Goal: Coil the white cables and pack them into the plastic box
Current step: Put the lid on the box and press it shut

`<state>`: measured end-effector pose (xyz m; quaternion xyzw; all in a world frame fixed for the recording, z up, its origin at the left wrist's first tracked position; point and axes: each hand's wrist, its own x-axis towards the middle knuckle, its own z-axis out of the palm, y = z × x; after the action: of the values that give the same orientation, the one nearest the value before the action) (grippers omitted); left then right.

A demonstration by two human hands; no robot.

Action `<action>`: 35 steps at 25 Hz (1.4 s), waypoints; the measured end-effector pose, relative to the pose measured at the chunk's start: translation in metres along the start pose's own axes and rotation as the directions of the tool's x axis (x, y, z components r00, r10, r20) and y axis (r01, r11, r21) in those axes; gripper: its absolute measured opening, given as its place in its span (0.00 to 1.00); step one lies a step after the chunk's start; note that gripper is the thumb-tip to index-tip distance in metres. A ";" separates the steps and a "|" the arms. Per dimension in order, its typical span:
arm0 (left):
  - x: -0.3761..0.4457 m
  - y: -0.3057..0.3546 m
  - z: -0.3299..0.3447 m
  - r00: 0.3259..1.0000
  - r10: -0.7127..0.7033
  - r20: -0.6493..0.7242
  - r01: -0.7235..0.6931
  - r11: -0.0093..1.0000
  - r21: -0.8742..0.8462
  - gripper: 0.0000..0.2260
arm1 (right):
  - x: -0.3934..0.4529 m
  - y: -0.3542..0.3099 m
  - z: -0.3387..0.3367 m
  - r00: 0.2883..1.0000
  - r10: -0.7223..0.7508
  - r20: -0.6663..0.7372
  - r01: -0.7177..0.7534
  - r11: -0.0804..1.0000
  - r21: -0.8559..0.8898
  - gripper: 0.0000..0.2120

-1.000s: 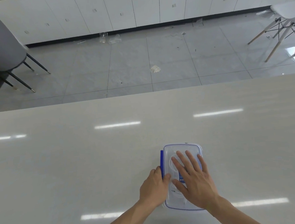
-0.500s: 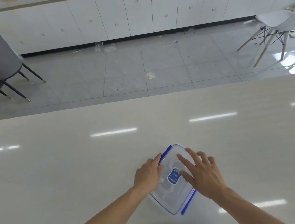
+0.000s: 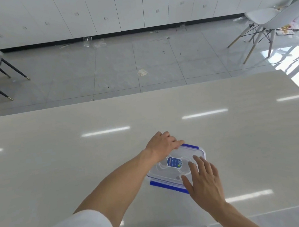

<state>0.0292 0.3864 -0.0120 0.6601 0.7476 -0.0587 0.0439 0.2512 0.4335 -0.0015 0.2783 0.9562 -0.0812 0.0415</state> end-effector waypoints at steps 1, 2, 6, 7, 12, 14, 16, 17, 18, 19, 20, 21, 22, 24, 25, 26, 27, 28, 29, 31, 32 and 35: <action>-0.003 0.003 0.000 0.999 -0.026 -0.029 0.026 1.000 0.004 0.21 | 0.001 -0.002 -0.001 1.000 0.006 -0.001 -0.006 1.000 -0.001 0.27; -0.007 0.007 0.000 0.995 -0.077 -0.059 0.075 0.996 -0.039 0.20 | 0.003 -0.002 -0.002 1.000 0.000 -0.002 0.000 1.000 -0.007 0.26; -0.050 0.015 0.005 0.856 -0.452 -0.249 0.327 0.848 -0.417 0.20 | 0.022 0.013 -0.004 0.996 -0.080 -0.040 0.079 0.996 -0.038 0.28; -0.070 0.015 0.008 0.766 -0.577 -0.283 0.361 0.751 -0.552 0.19 | 0.028 0.016 -0.005 0.992 -0.115 -0.046 0.113 0.993 -0.040 0.29; -0.147 0.032 0.025 0.455 -0.817 0.354 0.368 -0.190 -0.910 0.18 | 0.053 0.018 0.004 0.938 -0.342 0.049 0.344 0.938 -0.049 0.31; -0.150 0.046 0.029 0.550 -0.627 0.552 0.445 -0.338 -0.829 0.22 | 0.055 0.020 0.009 0.927 -0.366 0.082 0.370 0.928 -0.046 0.31; -0.146 0.054 0.030 0.589 -0.497 0.637 0.459 -0.443 -0.770 0.24 | 0.056 0.019 0.010 0.922 -0.372 0.109 0.380 0.923 -0.063 0.34; -0.144 0.056 0.030 0.591 -0.473 0.654 0.454 -0.475 -0.754 0.24 | 0.055 0.019 0.010 0.919 -0.375 0.123 0.385 0.920 -0.072 0.37; -0.142 0.057 0.031 0.588 -0.467 0.660 0.452 -0.488 -0.747 0.24 | 0.055 0.020 0.010 0.917 -0.376 0.131 0.387 0.919 -0.073 0.39; -0.141 0.056 0.032 0.582 -0.464 0.668 0.458 -0.492 -0.740 0.23 | 0.055 0.020 0.009 0.917 -0.375 0.135 0.387 0.920 -0.069 0.41; -0.140 0.055 0.033 0.578 -0.459 0.675 0.466 -0.494 -0.734 0.23 | 0.055 0.020 0.008 0.917 -0.375 0.137 0.386 0.920 -0.066 0.42; -0.141 0.054 0.033 0.580 -0.449 0.679 0.473 -0.493 -0.730 0.22 | 0.055 0.019 0.007 0.917 -0.374 0.137 0.385 0.920 -0.065 0.42; -0.142 0.053 0.032 0.586 -0.440 0.680 0.479 -0.489 -0.729 0.22 | 0.055 0.018 0.006 0.918 -0.375 0.133 0.385 0.921 -0.061 0.42; -0.142 0.051 0.030 0.590 -0.434 0.681 0.492 -0.476 -0.729 0.22 | 0.054 0.017 0.005 0.917 -0.379 0.127 0.387 0.921 -0.044 0.42; -0.142 0.051 0.028 0.586 -0.434 0.685 0.502 -0.469 -0.727 0.22 | 0.054 0.017 0.004 0.915 -0.383 0.125 0.390 0.920 -0.035 0.42; -0.142 0.051 0.026 0.579 -0.434 0.690 0.512 -0.464 -0.722 0.22 | 0.054 0.017 0.005 0.914 -0.386 0.122 0.392 0.919 -0.029 0.42; -0.142 0.051 0.025 0.571 -0.434 0.697 0.520 -0.465 -0.716 0.22 | 0.054 0.017 0.005 0.914 -0.390 0.115 0.395 0.918 -0.025 0.41; -0.142 0.053 0.023 0.564 -0.436 0.701 0.522 -0.469 -0.712 0.22 | 0.054 0.017 0.006 0.913 -0.395 0.105 0.399 0.917 -0.021 0.41; -0.142 0.054 0.021 0.556 -0.441 0.704 0.523 -0.473 -0.709 0.22 | 0.053 0.018 0.008 0.910 -0.404 0.091 0.407 0.913 -0.015 0.39; -0.138 0.056 0.017 0.530 -0.459 0.713 0.529 -0.479 -0.701 0.21 | 0.051 0.017 0.010 0.896 -0.439 0.068 0.441 0.898 -0.011 0.35; -0.136 0.057 0.013 0.516 -0.470 0.716 0.529 -0.483 -0.698 0.21 | 0.051 0.018 0.010 0.886 -0.460 0.055 0.461 0.887 -0.007 0.32; -0.140 0.059 0.007 0.541 -0.471 0.697 0.504 -0.482 -0.717 0.30 | 0.050 0.016 0.008 0.856 -0.516 0.024 0.516 0.856 0.034 0.23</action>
<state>0.1047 0.2554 -0.0006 -0.0544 0.7383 0.4761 0.4747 0.2182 0.4720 -0.0180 0.0112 0.9938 -0.1064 0.0302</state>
